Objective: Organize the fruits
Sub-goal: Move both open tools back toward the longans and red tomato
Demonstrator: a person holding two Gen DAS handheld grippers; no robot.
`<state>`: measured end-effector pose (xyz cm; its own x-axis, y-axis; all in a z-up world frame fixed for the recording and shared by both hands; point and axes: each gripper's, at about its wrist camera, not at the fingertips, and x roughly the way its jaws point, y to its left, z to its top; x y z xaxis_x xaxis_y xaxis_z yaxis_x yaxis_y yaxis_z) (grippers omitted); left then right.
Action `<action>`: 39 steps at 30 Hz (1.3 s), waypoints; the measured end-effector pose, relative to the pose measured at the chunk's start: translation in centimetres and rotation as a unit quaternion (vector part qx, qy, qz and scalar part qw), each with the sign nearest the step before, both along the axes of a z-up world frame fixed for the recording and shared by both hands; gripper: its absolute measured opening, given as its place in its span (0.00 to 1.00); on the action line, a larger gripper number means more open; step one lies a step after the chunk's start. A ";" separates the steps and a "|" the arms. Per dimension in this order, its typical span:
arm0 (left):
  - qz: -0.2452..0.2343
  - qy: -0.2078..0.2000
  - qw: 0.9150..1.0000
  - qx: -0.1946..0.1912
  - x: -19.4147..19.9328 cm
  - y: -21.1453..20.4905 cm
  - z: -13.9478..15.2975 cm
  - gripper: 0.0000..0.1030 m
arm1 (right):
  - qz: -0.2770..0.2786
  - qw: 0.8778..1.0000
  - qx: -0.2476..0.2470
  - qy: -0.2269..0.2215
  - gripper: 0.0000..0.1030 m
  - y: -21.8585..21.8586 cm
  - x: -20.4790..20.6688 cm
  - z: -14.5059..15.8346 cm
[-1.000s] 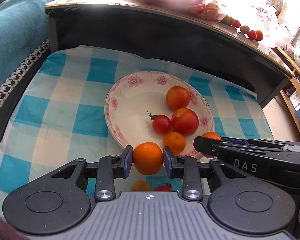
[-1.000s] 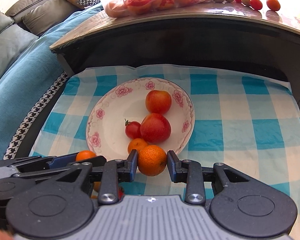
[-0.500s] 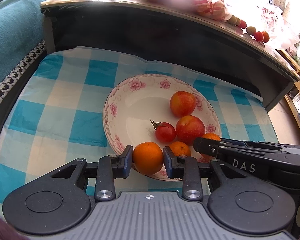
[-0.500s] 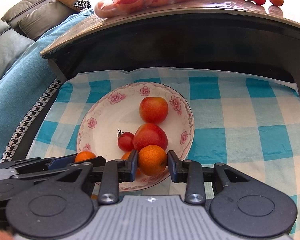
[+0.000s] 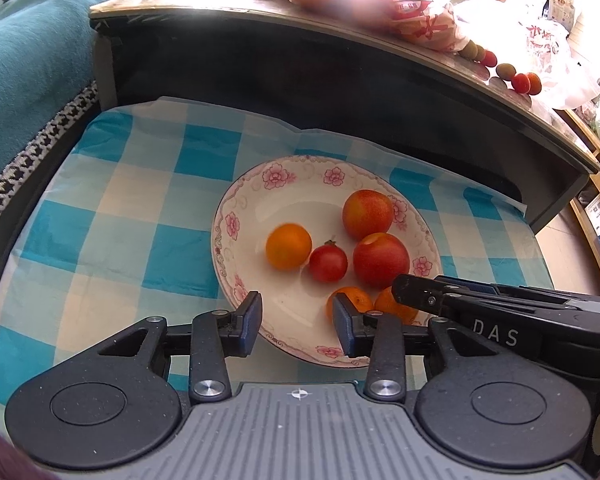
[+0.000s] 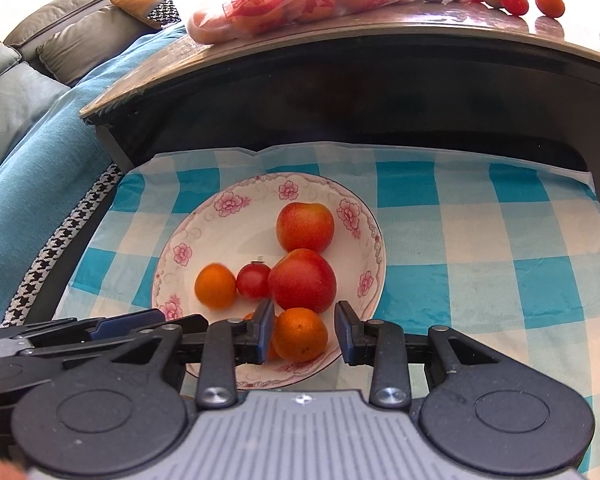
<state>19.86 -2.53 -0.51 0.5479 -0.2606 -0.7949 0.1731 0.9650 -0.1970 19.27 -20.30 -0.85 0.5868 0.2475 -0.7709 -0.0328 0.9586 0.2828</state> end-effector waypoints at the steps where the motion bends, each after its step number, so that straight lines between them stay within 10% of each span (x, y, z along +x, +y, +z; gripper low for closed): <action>1: 0.000 -0.001 1.000 -0.001 -0.1 0.0 0.1 0.47 | 0.000 1.000 0.000 -0.002 0.34 0.0 0.0 0.1; 39: -0.017 -0.022 0.999 0.018 -7.0 1.2 2.7 0.50 | 0.002 0.999 -0.033 -0.008 0.34 1.7 -7.3 3.3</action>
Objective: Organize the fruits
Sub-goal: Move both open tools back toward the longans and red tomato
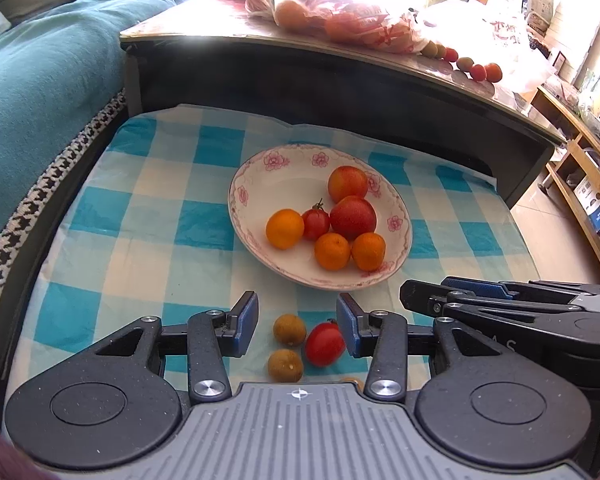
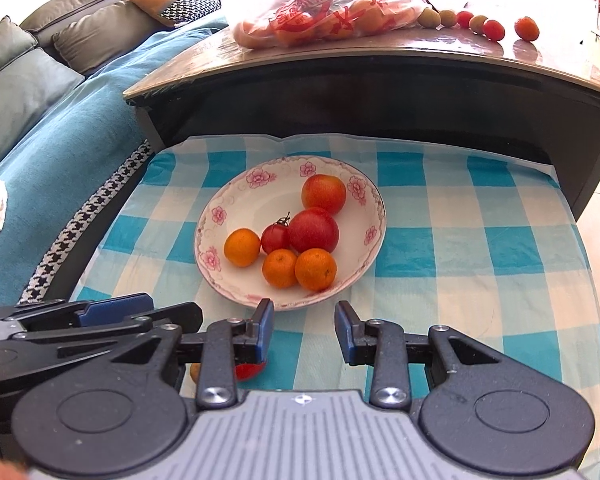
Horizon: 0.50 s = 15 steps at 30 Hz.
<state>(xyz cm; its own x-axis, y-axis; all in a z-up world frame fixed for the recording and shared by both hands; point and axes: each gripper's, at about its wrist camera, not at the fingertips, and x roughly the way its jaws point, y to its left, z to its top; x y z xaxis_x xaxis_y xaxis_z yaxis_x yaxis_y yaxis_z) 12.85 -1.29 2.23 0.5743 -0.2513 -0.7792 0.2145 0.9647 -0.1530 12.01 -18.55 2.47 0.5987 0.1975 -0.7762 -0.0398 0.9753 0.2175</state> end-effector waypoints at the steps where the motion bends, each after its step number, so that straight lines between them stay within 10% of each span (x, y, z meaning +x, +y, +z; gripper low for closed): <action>1: 0.000 0.000 1.000 0.001 -0.2 0.0 0.0 0.50 | 0.000 1.000 -0.002 0.000 0.34 0.1 -0.2 0.0; 15: -0.011 -0.006 0.999 0.034 -2.9 -0.2 -0.5 0.48 | -0.002 0.998 -0.061 -0.013 0.34 1.8 -3.3 0.0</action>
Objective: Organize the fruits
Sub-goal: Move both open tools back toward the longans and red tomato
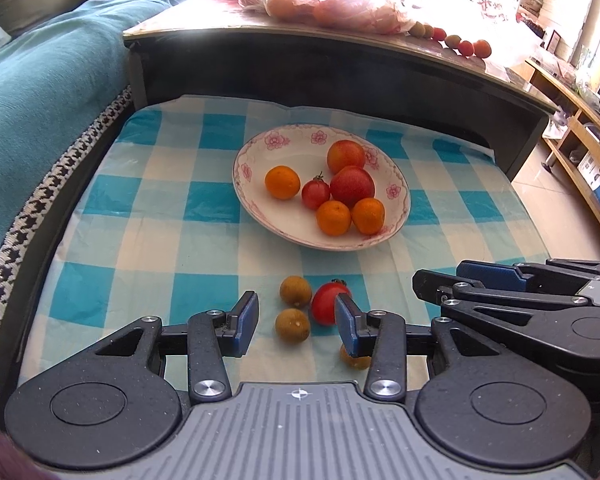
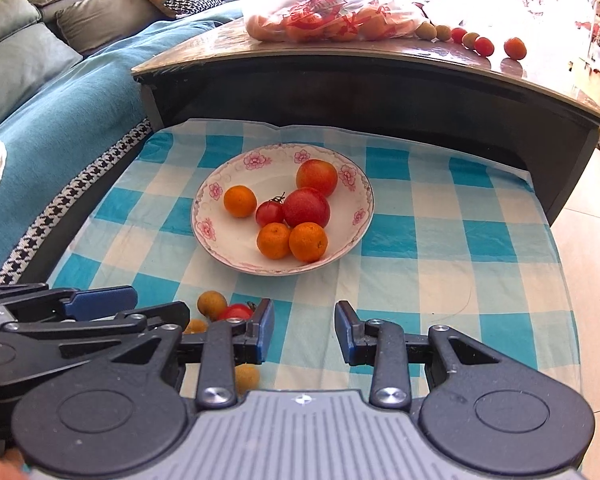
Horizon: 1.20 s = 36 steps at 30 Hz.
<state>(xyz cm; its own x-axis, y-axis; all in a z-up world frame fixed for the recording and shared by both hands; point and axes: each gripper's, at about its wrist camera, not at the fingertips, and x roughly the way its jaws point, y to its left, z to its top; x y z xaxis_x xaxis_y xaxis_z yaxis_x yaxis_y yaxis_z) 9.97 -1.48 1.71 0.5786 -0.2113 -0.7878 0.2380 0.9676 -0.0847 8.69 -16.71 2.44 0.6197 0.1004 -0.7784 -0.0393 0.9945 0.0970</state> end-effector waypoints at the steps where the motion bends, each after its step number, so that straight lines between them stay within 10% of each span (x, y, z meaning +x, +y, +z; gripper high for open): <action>1: -0.001 -0.001 1.000 0.003 -0.2 0.0 0.0 0.48 | 0.001 1.000 -0.004 -0.001 0.34 0.1 -0.2 0.0; 36: -0.018 -0.013 0.996 0.086 -2.5 0.4 -1.8 0.52 | 0.025 0.999 -0.017 0.031 0.34 2.2 -2.0 -2.6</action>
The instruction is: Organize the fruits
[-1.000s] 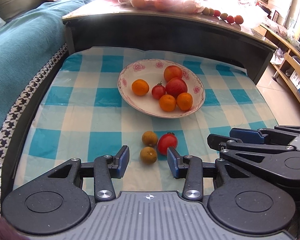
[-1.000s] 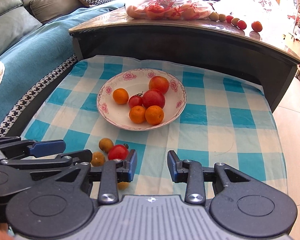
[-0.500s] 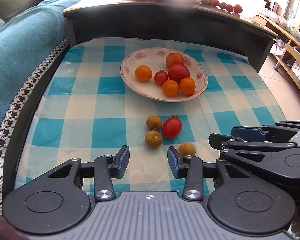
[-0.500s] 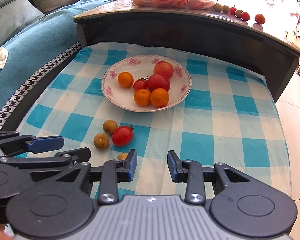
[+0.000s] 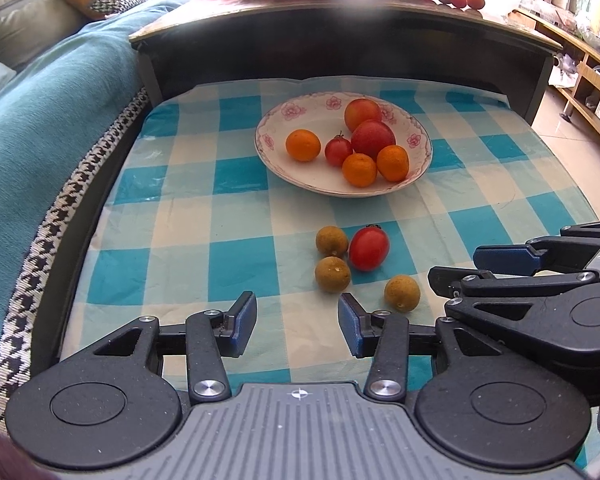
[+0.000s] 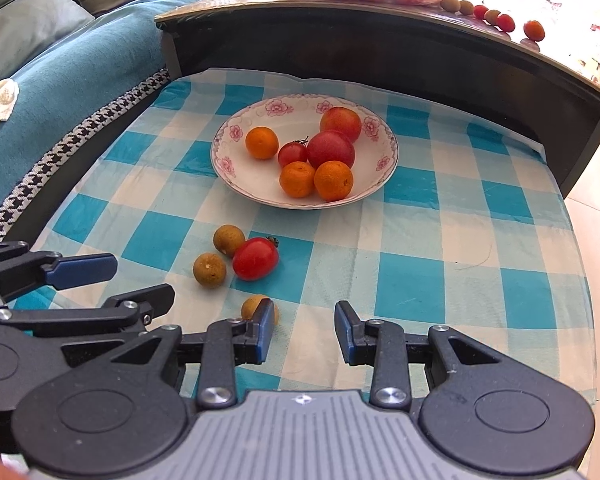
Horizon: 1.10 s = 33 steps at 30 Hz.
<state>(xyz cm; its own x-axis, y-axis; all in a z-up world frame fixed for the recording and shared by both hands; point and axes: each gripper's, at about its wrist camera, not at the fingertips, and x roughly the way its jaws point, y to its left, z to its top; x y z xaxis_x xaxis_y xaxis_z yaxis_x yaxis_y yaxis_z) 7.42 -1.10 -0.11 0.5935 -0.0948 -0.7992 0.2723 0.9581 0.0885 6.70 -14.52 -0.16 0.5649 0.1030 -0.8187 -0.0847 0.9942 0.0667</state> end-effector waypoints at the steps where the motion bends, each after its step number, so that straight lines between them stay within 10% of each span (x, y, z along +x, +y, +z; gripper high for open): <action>1: 0.000 0.000 1.000 0.001 0.0 0.0 0.0 0.52 | 0.001 1.000 -0.003 -0.001 0.34 0.1 0.0 0.0; 33: 0.000 0.024 1.000 0.005 0.3 0.2 -1.0 0.57 | 0.004 0.999 0.004 0.034 0.34 0.2 0.3 -1.0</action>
<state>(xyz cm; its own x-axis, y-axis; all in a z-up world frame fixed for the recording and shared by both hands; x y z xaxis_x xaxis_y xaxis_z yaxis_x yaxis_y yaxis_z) 7.71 -0.89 -1.09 0.5552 -0.0873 -0.8271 0.2763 0.9574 0.0844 7.00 -14.34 -1.19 0.5075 0.1134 -0.8542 -0.0872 0.9930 0.0800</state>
